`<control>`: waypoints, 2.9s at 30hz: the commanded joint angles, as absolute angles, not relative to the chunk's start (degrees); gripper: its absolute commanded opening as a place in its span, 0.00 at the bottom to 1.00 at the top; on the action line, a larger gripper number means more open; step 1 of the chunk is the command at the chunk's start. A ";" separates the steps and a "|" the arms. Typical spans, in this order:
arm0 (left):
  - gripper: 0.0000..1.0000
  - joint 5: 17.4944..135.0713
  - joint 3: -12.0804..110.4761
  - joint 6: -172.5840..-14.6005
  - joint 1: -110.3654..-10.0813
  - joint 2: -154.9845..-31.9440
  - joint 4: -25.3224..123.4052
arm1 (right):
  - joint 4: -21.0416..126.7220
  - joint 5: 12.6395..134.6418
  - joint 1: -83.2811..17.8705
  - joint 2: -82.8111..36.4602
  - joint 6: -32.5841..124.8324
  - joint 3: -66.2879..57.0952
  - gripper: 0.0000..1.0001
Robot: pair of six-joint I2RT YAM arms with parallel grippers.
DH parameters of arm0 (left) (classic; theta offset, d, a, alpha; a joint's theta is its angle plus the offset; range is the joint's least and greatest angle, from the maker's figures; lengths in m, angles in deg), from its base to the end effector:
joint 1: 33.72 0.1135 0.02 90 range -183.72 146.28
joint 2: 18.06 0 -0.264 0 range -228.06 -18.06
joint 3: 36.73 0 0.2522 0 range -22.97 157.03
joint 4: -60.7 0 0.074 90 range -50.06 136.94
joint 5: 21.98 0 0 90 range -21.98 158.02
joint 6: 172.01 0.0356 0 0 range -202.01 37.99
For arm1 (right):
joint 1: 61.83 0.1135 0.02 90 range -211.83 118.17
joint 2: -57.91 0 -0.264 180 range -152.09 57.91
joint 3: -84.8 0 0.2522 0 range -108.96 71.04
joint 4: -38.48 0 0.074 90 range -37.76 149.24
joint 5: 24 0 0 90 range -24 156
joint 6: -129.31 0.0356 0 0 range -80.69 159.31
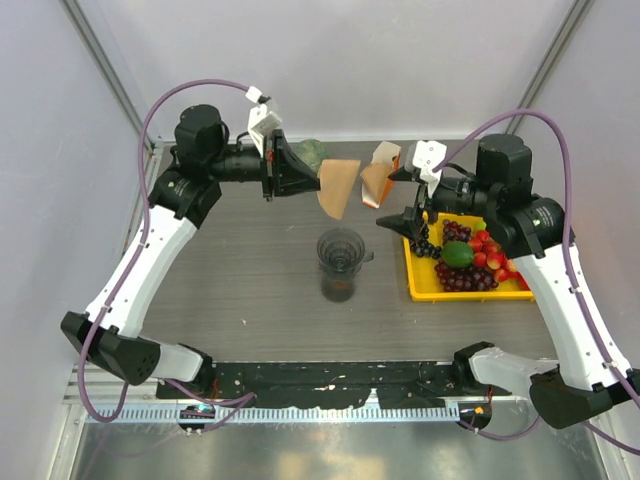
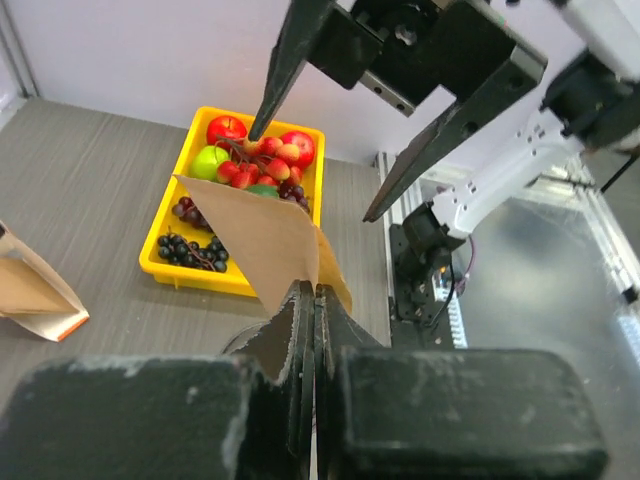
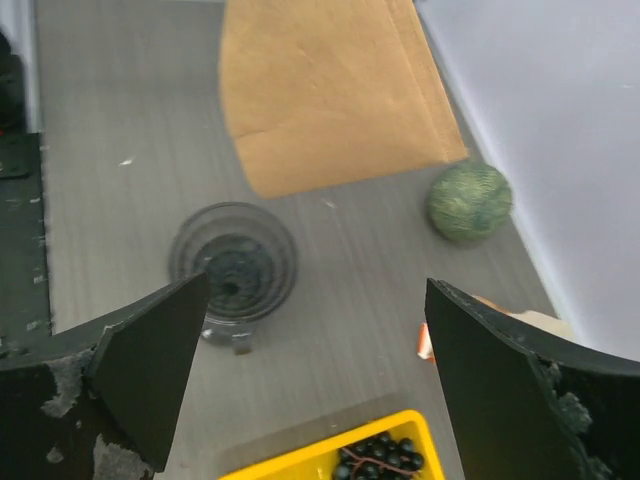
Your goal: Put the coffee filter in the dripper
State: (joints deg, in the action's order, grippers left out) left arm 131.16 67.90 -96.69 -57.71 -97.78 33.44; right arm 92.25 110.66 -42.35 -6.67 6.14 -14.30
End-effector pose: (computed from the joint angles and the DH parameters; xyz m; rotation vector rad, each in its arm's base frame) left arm 0.2535 -0.1476 0.4758 1.0252 1.4541 -1.3756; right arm 0.1880 0.0930 0.4621 -1.2486 1.3586 0.5725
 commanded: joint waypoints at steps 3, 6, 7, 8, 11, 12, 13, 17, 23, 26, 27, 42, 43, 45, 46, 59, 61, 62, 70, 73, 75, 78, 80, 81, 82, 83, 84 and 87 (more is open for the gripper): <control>0.00 134.55 70.11 -71.04 -59.83 -93.74 17.85 | 113.02 116.71 -40.91 -13.79 2.04 -30.17 0.93; 0.00 134.73 69.93 -65.16 -60.27 -93.03 14.52 | 115.88 114.80 -40.91 -15.57 2.73 -32.68 0.95; 0.00 134.64 70.19 -62.61 -60.53 -93.12 12.85 | 114.05 113.65 -40.91 -14.70 3.79 -31.46 0.96; 0.00 134.47 70.45 -60.33 -60.97 -93.12 11.36 | 113.68 112.68 -40.83 -14.17 3.54 -30.92 0.95; 0.00 133.24 71.33 -53.90 -62.90 -93.55 7.05 | 116.58 113.82 -39.61 -14.07 -3.65 -30.91 0.95; 0.00 132.98 71.60 -52.58 -63.60 -93.64 6.25 | 116.49 113.55 -39.25 -14.69 -3.67 -31.09 0.95; 0.00 132.62 71.51 -51.96 -64.13 -93.64 6.16 | 116.49 113.46 -38.81 -14.95 -3.67 -31.09 0.95; 0.00 129.90 71.51 -51.42 -66.24 -93.73 6.68 | 115.18 113.28 -36.26 -16.01 -3.06 -31.71 0.96; 0.00 128.58 68.79 -57.75 -66.33 -92.50 14.14 | 113.33 111.79 -33.18 -13.29 -7.44 -25.47 0.86; 0.00 126.91 67.56 -61.00 -66.42 -91.80 17.57 | 112.27 111.97 -32.48 -13.20 -7.80 -24.23 0.71; 0.00 126.13 67.56 -61.88 -66.33 -91.80 18.37 | 112.19 111.71 -32.30 -13.63 -7.89 -24.76 0.66; 0.25 123.74 60.97 -64.26 -66.77 -88.02 23.91 | 108.76 111.61 -30.81 -14.96 -5.77 -26.34 0.05; 0.33 124.01 60.96 -64.43 -66.86 -88.28 23.82 | 108.93 111.79 -30.89 -14.87 -6.13 -26.43 0.05; 0.40 123.92 61.05 -64.52 -66.95 -88.46 23.91 | 109.20 112.58 -30.89 -14.78 -6.83 -26.34 0.05; 0.43 123.92 61.23 -64.87 -66.95 -88.63 24.00 | 109.28 112.84 -30.89 -14.78 -7.18 -26.43 0.05; 0.33 120.41 59.39 -68.30 -67.39 -88.37 29.70 | 109.64 115.30 -30.89 -13.90 -10.08 -25.64 0.05; 0.26 120.58 58.07 -69.27 -67.39 -87.67 32.08 | 109.55 115.39 -30.81 -13.99 -9.74 -25.73 0.05; 0.24 121.02 57.63 -69.53 -67.39 -87.49 32.78 | 109.46 115.39 -30.81 -14.25 -9.56 -25.73 0.05; 0.48 123.92 55.78 -69.35 -67.91 -87.23 33.05 | 107.26 116.88 -30.90 -14.25 -6.31 -25.99 0.05; 0.47 124.09 56.48 -70.23 -68.26 -88.02 33.58 | 106.91 117.68 -30.89 -14.17 -5.26 -25.64 0.05; 0.40 124.45 56.66 -71.55 -68.44 -88.54 34.98 | 105.95 118.20 -30.89 -14.08 -4.02 -25.29 0.05; 0.29 125.41 56.66 -74.18 -68.44 -88.90 37.53 | 105.07 118.47 -30.98 -14.25 -2.88 -25.38 0.05; 0.22 126.03 56.83 -75.59 -68.53 -89.16 38.50 | 105.07 118.56 -30.89 -14.52 -2.44 -25.82 0.05; 0.17 126.20 56.83 -76.47 -68.44 -89.25 38.76 | 105.07 118.38 -30.98 -14.60 -2.35 -25.99 0.07; 0.10 126.47 56.83 -77.08 -68.35 -89.25 38.94 | 105.15 118.21 -30.98 -14.60 -2.00 -26.08 0.10; 0.02 126.29 57.01 -77.00 -68.35 -89.16 38.16 | 105.33 117.25 -30.98 -14.52 -1.83 -26.34 0.21; 0.00 125.86 57.53 -76.39 -68.27 -89.07 36.84 | 106.37 116.80 -30.98 -14.52 -2.00 -26.61 0.27; 0.00 126.20 58.76 -74.99 -67.48 -89.34 33.42 | 110.68 115.23 -32.03 -15.30 -5.15 -28.45 0.41</control>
